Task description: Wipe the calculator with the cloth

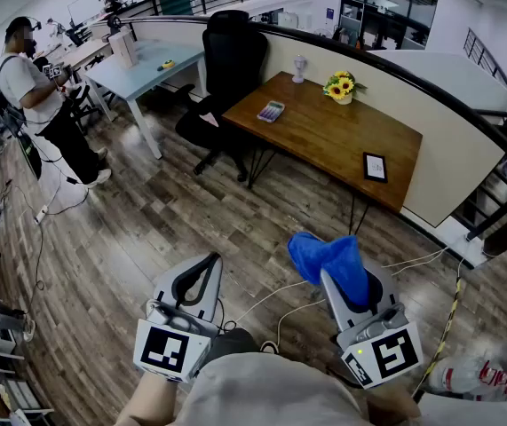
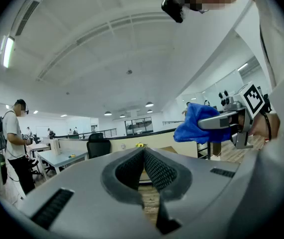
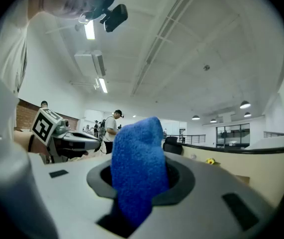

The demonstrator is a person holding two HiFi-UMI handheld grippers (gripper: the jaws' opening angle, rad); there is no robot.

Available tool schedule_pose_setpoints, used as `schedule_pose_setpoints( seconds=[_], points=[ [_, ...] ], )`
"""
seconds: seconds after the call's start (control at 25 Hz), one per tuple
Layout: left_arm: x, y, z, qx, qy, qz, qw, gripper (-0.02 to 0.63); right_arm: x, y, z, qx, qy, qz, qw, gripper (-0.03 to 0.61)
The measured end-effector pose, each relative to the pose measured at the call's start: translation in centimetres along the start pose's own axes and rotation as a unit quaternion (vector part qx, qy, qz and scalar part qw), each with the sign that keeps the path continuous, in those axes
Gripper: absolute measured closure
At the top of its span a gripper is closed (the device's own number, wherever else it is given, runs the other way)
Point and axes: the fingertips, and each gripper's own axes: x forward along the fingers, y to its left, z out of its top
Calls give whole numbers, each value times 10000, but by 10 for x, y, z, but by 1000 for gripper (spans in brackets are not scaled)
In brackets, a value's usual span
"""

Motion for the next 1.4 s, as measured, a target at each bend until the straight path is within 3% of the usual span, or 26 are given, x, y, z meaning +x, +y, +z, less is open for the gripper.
schedule_pose_setpoints(
  seconds=[0.96, 1.4],
  points=[
    [11, -14, -7, -12, 17, -176, 9998, 606, -3, -10, -12, 198, 42, 11, 9998, 448],
    [55, 13, -17, 28, 6, -339, 9994, 606, 46, -30, -22, 261, 77, -64, 9996, 448]
  ],
)
